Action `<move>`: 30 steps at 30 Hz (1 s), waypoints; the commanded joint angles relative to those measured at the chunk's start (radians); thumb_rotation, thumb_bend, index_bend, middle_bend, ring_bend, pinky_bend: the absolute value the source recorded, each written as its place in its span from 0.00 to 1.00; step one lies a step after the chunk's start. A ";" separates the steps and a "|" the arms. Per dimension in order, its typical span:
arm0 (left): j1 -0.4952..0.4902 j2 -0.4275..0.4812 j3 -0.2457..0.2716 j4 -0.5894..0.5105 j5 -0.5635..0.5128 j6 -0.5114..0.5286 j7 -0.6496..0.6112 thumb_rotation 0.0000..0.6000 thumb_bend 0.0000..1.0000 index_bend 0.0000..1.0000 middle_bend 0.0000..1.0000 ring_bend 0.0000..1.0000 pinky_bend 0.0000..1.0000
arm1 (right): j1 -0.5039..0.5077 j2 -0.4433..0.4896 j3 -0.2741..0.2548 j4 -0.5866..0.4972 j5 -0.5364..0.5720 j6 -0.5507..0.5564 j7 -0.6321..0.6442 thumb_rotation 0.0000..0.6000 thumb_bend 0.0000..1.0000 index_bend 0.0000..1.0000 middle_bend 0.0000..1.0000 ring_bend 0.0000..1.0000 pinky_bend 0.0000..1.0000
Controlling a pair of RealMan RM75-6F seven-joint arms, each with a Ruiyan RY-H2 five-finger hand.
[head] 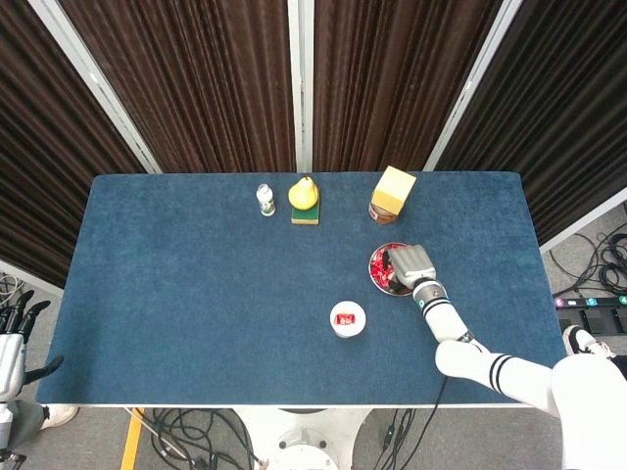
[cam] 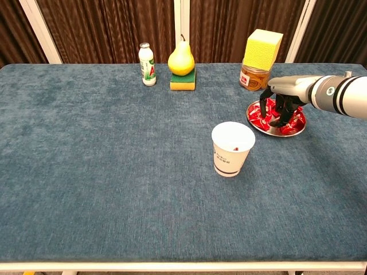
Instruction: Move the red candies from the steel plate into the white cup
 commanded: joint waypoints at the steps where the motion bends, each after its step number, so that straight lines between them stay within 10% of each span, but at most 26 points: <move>1: 0.000 -0.001 0.000 0.001 -0.001 -0.002 0.001 1.00 0.10 0.23 0.16 0.18 0.16 | 0.007 -0.006 -0.003 0.006 0.004 -0.007 0.001 1.00 0.28 0.44 0.92 0.97 1.00; 18: 0.004 0.000 0.000 0.003 -0.007 -0.006 -0.001 1.00 0.10 0.23 0.16 0.18 0.16 | 0.038 -0.020 -0.023 0.018 0.009 -0.017 0.003 1.00 0.28 0.45 0.92 0.97 1.00; 30: 0.004 0.000 -0.003 0.007 -0.007 -0.004 -0.006 1.00 0.10 0.23 0.16 0.18 0.16 | 0.036 -0.034 -0.024 0.038 0.013 0.019 0.001 1.00 0.36 0.66 0.93 0.97 1.00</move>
